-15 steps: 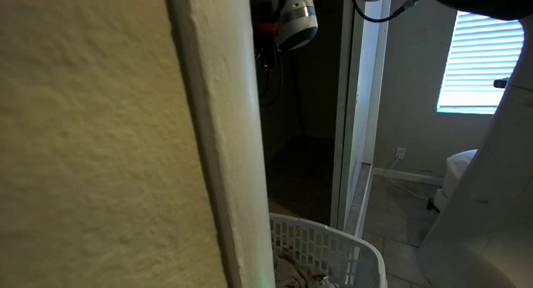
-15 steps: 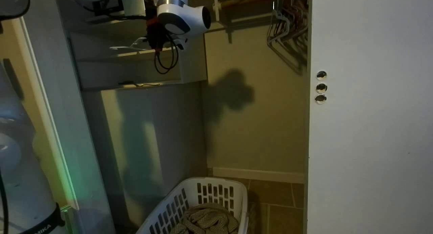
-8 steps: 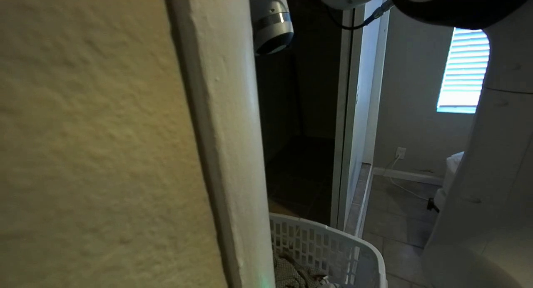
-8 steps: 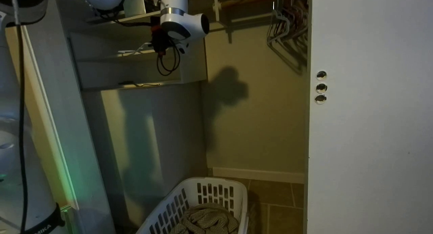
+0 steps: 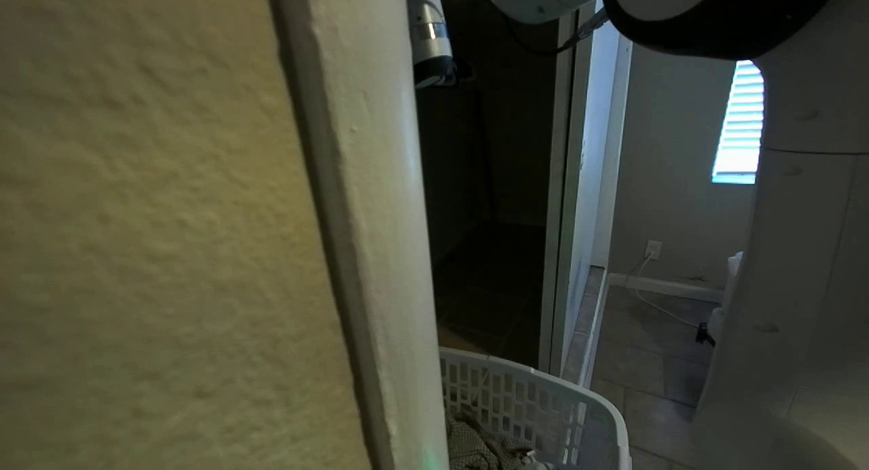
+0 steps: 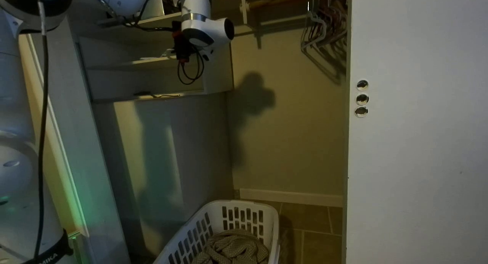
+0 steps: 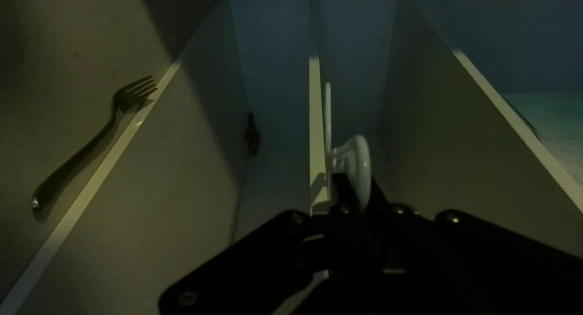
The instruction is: Pick up the white coat hanger from the bottom shelf and place it on the upper shelf
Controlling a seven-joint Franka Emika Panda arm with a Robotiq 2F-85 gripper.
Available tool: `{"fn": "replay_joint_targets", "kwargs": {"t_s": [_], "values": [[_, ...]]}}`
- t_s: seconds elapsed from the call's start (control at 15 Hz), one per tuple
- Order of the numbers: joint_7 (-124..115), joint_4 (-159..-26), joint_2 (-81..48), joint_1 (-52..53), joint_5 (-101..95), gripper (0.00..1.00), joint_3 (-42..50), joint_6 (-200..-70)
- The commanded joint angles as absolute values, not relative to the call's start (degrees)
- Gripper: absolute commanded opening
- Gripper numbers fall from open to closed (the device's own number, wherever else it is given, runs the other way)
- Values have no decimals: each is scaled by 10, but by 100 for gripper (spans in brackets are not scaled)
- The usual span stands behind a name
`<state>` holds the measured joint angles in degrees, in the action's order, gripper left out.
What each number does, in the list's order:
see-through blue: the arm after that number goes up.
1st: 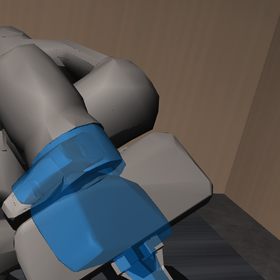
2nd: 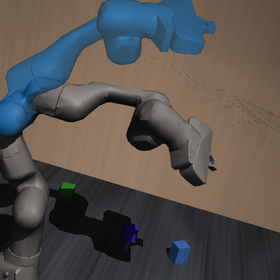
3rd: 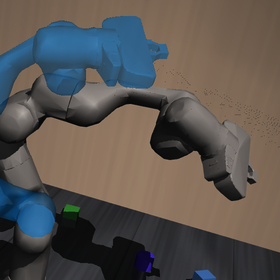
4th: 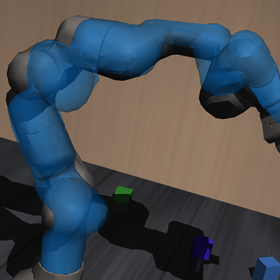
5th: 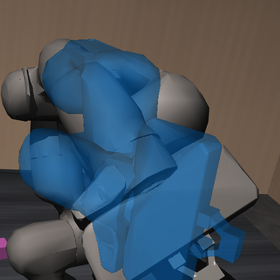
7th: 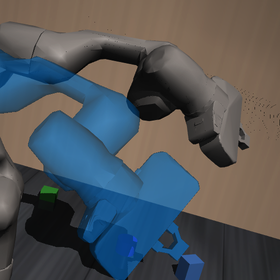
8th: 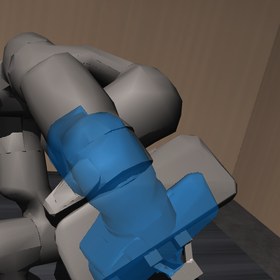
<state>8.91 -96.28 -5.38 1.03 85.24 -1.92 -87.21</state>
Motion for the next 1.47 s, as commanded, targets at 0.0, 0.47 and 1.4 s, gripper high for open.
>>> {"fn": "replay_joint_targets", "kwargs": {"t_s": [0.0,0.47,1.4], "values": [[66,-934,-72,20,862,2,-24,-907],[59,-945,-64,22,849,52,-26,-925],[134,-1100,98,-13,778,100,16,-957]]}}
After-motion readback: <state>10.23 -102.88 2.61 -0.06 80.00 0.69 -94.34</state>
